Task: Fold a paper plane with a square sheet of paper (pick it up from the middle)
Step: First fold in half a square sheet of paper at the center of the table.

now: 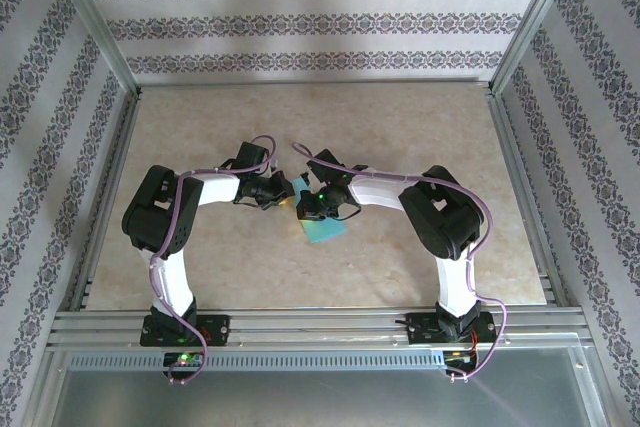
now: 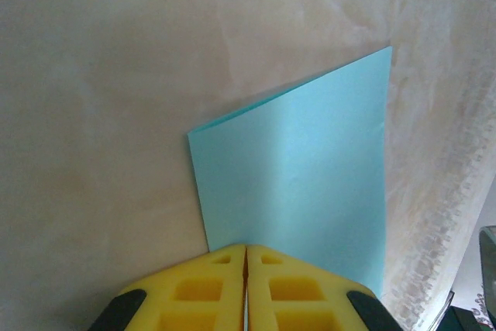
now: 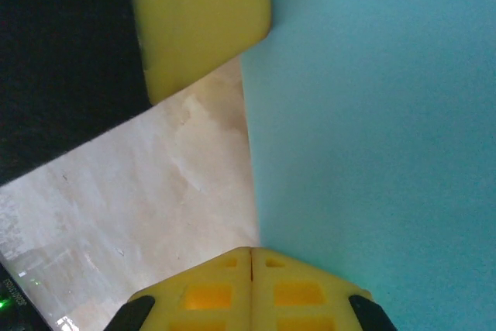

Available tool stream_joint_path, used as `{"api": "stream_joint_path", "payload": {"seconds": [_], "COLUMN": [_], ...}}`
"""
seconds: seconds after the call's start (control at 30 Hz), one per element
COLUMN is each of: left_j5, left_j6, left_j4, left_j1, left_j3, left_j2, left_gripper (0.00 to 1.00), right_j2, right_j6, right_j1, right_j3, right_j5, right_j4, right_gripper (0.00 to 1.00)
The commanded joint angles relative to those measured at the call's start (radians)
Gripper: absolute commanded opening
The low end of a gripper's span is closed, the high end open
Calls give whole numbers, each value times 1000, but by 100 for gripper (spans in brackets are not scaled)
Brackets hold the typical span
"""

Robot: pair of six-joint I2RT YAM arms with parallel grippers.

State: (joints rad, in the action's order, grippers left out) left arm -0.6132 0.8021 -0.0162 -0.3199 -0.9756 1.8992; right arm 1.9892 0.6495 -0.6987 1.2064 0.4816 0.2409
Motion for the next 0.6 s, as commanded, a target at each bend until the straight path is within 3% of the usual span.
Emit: {"api": "stream_joint_path", "payload": {"seconds": [0.0,0.57], "left_j5": [61,129], "left_j6": [5,-11], "left_j4": [42,119], "left_j1": [-3,-2], "left_j3": [-7,-24], "left_j2": [33,48], "left_gripper": [9,8], "right_j2": [28,-97], "right_j6": [4,-29], "right_j1": [-16,-41], "right_j3": [19,-146], "right_j5": [21,57], "right_j4": [1,64], "right_gripper": [1,2]}}
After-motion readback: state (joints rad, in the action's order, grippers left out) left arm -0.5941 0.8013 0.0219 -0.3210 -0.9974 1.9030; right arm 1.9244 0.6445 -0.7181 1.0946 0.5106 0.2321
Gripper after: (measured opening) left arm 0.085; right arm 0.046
